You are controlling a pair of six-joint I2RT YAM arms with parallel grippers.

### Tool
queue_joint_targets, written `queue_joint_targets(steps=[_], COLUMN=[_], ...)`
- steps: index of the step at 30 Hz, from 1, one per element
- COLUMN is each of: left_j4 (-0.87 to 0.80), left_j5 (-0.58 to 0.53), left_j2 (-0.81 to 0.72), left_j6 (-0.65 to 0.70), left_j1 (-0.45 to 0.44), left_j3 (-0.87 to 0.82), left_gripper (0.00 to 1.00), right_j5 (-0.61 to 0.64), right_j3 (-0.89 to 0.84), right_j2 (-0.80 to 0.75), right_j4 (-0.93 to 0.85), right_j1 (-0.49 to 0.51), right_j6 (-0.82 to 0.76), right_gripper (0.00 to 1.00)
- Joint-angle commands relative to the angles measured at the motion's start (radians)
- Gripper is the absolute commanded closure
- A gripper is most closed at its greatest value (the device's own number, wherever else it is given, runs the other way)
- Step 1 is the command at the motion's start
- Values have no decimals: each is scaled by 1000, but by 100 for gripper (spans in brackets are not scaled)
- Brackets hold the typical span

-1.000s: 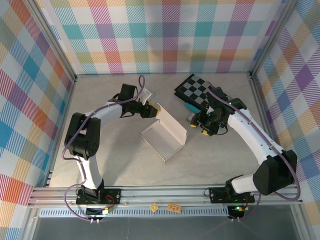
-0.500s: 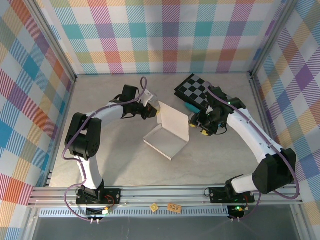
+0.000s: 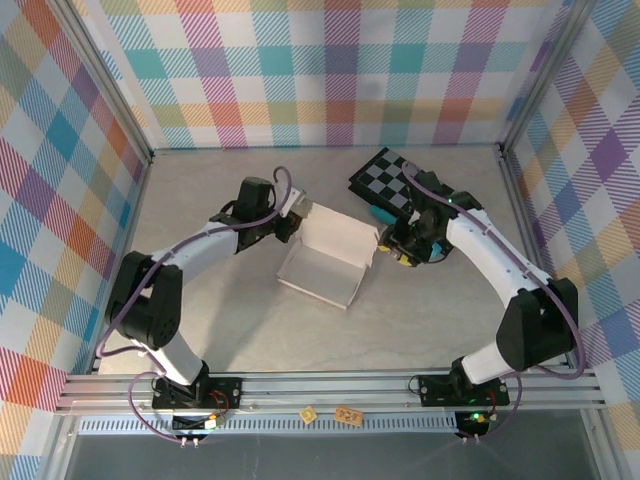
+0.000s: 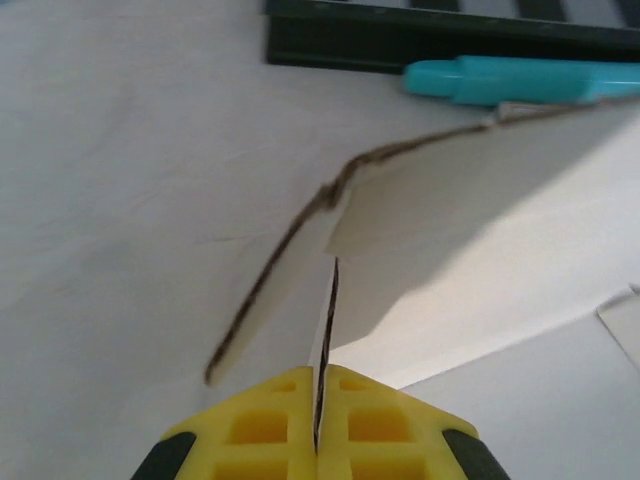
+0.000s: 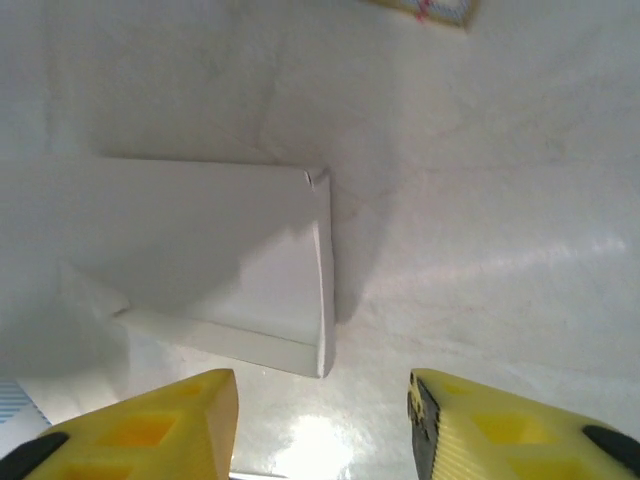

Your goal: Fold the paper box

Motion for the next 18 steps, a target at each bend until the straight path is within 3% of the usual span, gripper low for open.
queue_joint_targets(steps=[1, 4, 9, 15, 18], left_j4=[-8, 8, 63, 51, 41], left_j5=[-194, -273, -277, -280, -292], left_j2=[-24, -17, 30, 76, 86], left_j6=[7, -9, -26, -59, -81], left_j1=[5, 18, 49, 53, 53], left_j3=[-5, -15, -17, 36, 52], left_gripper=[100, 100, 100, 100, 100], right_j5=[-16, -32, -55, -179, -113], right_j3=[20, -58, -151, 35, 16], right_j2=[4, -18, -7, 164, 135], right_j4=[165, 365, 656, 553, 554], right_j1=[-7, 9, 15, 21, 37], right_j6=[-109, -250, -459, -594, -596], right_gripper=[55, 60, 60, 58, 58])
